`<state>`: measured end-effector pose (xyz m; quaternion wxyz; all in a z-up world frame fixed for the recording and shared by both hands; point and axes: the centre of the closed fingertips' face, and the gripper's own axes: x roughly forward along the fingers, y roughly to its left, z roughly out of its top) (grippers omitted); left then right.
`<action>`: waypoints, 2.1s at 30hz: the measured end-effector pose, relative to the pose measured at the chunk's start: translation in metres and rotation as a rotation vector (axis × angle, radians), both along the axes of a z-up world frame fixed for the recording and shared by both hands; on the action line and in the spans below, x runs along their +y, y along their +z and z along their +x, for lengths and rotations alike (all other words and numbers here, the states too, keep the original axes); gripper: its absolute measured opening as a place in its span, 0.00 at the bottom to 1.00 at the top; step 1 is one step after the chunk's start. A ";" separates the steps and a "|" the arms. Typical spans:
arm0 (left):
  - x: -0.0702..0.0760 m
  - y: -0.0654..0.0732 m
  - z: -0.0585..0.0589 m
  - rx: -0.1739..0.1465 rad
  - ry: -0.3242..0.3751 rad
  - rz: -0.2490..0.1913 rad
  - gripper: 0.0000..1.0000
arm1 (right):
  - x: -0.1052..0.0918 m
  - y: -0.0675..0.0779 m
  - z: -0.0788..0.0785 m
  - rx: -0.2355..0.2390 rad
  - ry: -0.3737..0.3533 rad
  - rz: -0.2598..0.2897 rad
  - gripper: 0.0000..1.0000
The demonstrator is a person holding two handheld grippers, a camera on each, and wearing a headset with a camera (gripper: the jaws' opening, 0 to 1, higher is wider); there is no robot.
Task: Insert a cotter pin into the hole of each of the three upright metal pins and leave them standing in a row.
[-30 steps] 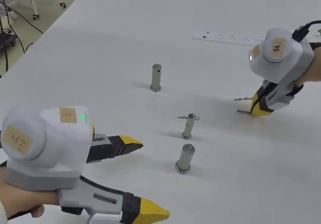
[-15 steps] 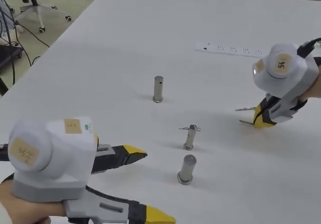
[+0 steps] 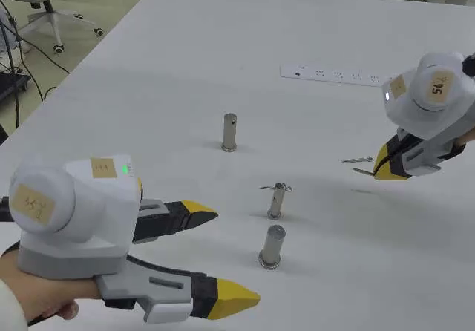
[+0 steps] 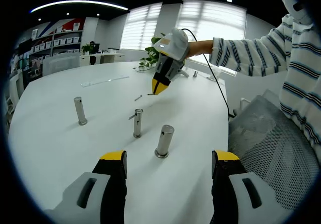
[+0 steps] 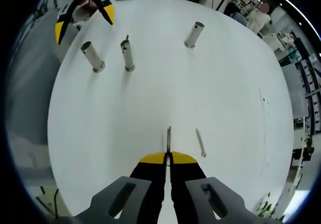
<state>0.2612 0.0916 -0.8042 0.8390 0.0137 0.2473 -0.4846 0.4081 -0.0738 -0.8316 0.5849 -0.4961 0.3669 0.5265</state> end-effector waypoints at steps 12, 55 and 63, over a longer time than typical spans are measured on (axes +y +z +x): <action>-0.005 0.022 0.017 -0.012 0.008 -0.028 0.59 | 0.023 0.025 -0.025 -0.071 0.003 0.128 0.02; -0.039 0.050 0.065 0.020 0.038 -0.102 0.35 | 0.056 0.081 -0.073 -0.291 -0.045 0.375 0.02; -0.043 0.051 0.066 0.054 0.047 -0.134 0.29 | 0.060 0.083 -0.081 -0.319 -0.030 0.371 0.02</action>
